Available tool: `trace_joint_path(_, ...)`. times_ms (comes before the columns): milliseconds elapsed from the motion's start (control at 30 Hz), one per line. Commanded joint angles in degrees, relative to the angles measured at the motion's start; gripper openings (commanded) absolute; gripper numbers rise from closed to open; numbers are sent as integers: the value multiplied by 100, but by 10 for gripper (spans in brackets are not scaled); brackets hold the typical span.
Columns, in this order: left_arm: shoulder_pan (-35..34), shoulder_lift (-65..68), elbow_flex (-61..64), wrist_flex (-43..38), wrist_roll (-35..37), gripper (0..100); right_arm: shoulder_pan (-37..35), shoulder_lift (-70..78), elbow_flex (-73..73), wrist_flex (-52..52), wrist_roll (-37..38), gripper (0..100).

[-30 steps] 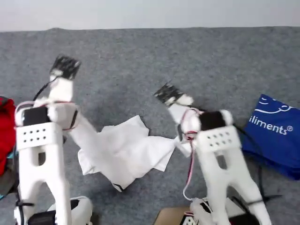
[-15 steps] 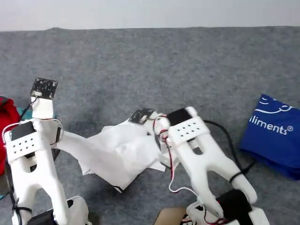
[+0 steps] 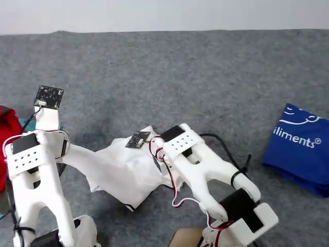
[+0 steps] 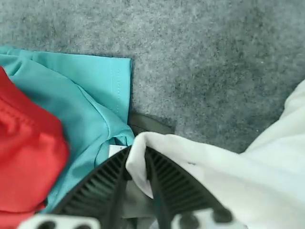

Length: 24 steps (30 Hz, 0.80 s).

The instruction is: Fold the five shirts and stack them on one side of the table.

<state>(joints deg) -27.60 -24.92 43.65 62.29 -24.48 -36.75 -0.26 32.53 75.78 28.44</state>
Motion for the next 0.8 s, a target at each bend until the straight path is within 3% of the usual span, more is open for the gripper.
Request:
trace_joint_path(0,-18,-26,-22,-88,-53,6,-84,-13,-62,-189,-123,219)
trace_joint_path(300,-9,-26,92,-88,-53,6,-101,57,-53,-505,-325,219)
trace_joint_path(767,-9,-35,84,-88,-53,6,-110,1727,-914,-330,-703,216)
